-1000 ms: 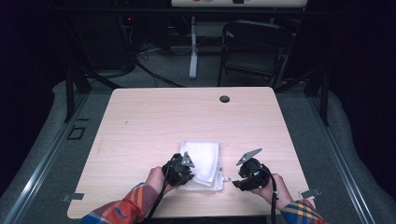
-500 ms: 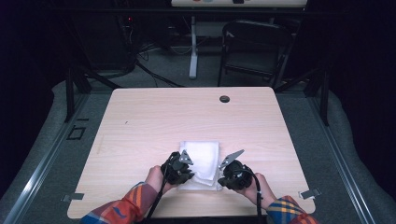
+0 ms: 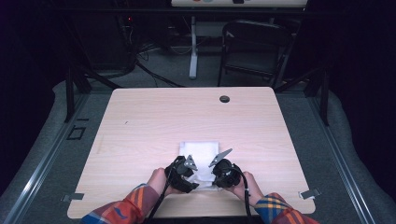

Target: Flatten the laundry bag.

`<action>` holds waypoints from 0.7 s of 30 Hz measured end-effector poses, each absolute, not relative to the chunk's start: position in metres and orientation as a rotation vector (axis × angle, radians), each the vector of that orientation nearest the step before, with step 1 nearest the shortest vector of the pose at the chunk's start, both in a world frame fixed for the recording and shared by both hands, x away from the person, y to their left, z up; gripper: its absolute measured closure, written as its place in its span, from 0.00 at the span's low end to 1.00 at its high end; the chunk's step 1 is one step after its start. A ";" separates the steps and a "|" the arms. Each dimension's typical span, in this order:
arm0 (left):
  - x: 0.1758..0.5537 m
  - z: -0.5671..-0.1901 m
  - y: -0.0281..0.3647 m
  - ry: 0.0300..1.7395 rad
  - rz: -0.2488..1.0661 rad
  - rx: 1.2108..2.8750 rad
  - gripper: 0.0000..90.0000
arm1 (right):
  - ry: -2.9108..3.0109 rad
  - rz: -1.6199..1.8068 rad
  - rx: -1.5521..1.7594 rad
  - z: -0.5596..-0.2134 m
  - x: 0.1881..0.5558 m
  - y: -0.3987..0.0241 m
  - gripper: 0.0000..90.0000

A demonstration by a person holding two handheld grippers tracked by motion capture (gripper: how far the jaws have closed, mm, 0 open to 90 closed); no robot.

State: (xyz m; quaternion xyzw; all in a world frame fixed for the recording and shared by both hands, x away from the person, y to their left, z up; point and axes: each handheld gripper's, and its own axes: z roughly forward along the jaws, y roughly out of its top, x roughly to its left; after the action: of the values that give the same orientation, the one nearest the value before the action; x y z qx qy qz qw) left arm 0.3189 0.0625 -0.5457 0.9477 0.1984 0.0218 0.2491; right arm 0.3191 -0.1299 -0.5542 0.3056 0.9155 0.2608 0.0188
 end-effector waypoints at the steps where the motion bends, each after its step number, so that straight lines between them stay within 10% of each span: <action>1: 0.318 -0.546 0.062 0.534 0.063 2.588 0.50 | 2.841 0.811 0.953 -0.554 0.320 -0.130 1.00; 7: 0.316 -0.549 0.058 0.509 0.107 2.615 0.50 | 2.813 0.858 0.996 -0.552 0.325 -0.133 1.00; 21: 0.316 -0.548 0.060 0.533 0.226 2.612 0.91 | 2.824 0.836 0.988 -0.559 0.322 -0.131 0.99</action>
State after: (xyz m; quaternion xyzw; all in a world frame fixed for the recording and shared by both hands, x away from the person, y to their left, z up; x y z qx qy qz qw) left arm 0.3164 0.0596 -0.5482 0.9500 0.1937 0.0821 0.2308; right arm 0.3223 -0.1314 -0.5586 0.3179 0.9090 0.2691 0.0177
